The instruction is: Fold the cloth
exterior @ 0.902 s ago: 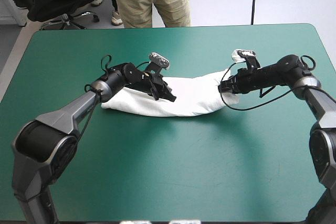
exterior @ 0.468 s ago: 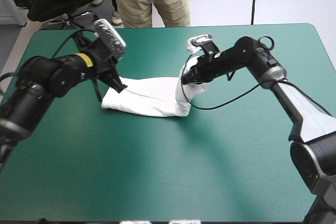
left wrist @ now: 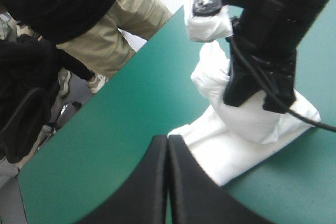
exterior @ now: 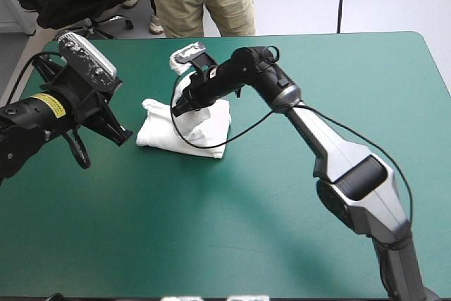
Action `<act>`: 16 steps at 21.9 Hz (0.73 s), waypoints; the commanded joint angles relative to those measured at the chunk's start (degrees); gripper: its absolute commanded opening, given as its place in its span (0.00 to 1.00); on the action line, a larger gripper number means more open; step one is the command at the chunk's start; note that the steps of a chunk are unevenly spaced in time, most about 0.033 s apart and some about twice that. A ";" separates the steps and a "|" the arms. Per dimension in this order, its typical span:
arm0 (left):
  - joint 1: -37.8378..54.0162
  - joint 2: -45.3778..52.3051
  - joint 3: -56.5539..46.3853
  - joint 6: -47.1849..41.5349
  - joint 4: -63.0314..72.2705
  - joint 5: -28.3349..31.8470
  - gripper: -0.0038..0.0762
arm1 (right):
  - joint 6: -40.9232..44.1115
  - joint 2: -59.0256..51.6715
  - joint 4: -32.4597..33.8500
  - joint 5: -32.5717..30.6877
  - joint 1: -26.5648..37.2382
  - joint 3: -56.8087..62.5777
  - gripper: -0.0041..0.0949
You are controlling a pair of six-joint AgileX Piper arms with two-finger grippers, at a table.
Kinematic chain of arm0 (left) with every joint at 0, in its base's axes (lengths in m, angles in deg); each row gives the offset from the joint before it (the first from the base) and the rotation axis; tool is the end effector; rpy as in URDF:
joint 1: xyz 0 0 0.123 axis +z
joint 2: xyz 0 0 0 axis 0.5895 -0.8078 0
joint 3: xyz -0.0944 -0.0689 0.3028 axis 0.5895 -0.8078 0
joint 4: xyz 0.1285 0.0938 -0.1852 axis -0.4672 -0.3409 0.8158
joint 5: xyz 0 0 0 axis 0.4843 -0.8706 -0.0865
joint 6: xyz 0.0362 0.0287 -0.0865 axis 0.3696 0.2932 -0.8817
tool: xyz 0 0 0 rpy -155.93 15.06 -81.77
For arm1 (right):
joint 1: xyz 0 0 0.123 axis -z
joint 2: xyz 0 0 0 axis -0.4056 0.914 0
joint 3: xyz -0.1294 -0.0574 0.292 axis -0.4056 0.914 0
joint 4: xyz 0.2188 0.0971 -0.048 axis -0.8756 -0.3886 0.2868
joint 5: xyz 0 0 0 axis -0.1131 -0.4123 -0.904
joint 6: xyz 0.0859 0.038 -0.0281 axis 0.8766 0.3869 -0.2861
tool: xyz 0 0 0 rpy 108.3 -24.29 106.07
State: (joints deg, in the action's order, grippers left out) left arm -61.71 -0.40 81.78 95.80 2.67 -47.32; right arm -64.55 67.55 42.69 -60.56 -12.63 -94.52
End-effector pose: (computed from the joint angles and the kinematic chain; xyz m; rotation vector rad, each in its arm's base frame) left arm 0.1647 -0.0697 0.5106 0.9462 1.8264 0.1571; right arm 0.3873 0.3371 0.3656 -1.0522 2.1937 0.7570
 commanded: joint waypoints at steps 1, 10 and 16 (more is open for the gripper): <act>-0.14 0.39 1.43 -1.86 -0.77 0.23 0.03 | 2.09 5.40 2.33 -1.07 -1.34 -14.75 0.03; -0.14 -1.33 1.32 -5.22 -0.77 -1.24 0.03 | -15.68 11.20 -19.36 0.33 -2.14 -23.62 0.62; -0.14 -1.63 1.32 -5.87 -1.10 -2.75 0.03 | -4.66 11.20 -13.08 -9.17 0.35 -23.62 0.58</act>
State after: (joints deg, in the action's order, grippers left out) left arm -61.71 -3.14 81.78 91.35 2.22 -52.76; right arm -74.94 82.97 26.89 -66.46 -14.01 -116.43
